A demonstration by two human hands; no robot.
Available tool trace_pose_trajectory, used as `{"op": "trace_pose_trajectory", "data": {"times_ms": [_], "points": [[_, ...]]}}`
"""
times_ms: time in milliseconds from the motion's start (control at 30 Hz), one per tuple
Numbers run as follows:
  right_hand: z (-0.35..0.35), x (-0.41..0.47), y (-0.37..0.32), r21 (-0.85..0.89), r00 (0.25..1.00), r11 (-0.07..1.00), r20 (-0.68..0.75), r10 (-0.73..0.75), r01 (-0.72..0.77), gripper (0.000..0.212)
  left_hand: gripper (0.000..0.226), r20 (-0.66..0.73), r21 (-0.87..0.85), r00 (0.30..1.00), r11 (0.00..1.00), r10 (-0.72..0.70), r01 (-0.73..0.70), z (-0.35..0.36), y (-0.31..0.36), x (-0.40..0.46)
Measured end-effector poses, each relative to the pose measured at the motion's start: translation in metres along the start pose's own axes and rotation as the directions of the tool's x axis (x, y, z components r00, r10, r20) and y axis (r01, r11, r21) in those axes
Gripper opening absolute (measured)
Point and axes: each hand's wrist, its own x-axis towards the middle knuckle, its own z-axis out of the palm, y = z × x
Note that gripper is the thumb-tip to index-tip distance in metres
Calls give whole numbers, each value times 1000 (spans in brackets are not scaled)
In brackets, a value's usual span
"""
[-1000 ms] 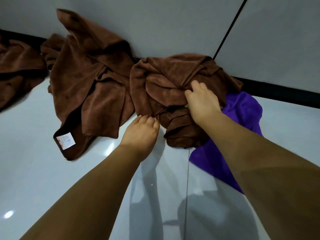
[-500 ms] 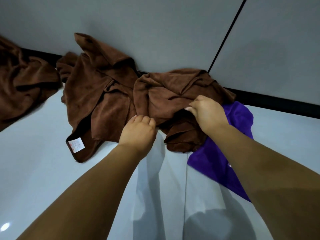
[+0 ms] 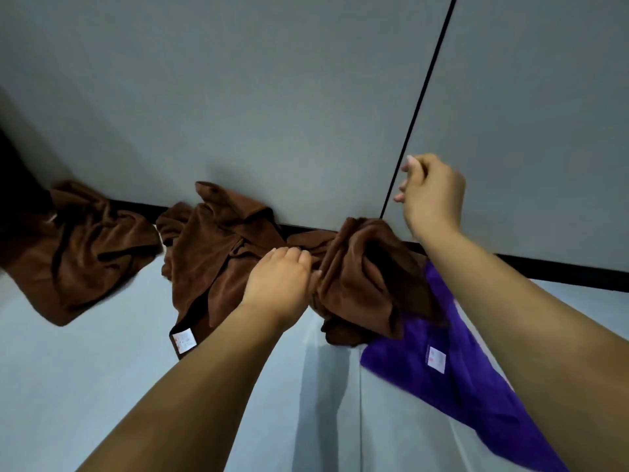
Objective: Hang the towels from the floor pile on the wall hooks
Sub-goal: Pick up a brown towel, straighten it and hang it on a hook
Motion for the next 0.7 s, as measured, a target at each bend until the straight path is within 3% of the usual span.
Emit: {"op": "trace_pose_trajectory", "data": {"times_ms": [67, 267, 367, 567, 700], "points": [[-2, -5, -6, 0, 997, 1000, 75, 24, -24, 23, 42, 9, -4, 1000, 1000, 27, -27, -10, 7, -3], [3, -62, 39, -371, 914, 928, 388, 121, 35, 28, 41, 26, -13, 1000, 1000, 3, -2, -13, 7, -10], [1, -84, 58, -517, 809, 841, 557, 187, 162, 30, 42, 53, -10, 999, 1000, 7, -7, -7, 4, -11], [15, -105, 80, -522, 645, 788, 733, 218, 326, 35, 41, 120, -22, 993, 1000, -4, 7, 20, 4, -1], [29, -125, 93, -478, 452, 715, 856, 249, 510, 73, 44, 188, -7, 982, 1000, -10, 11, 42, 3, 1]]}}
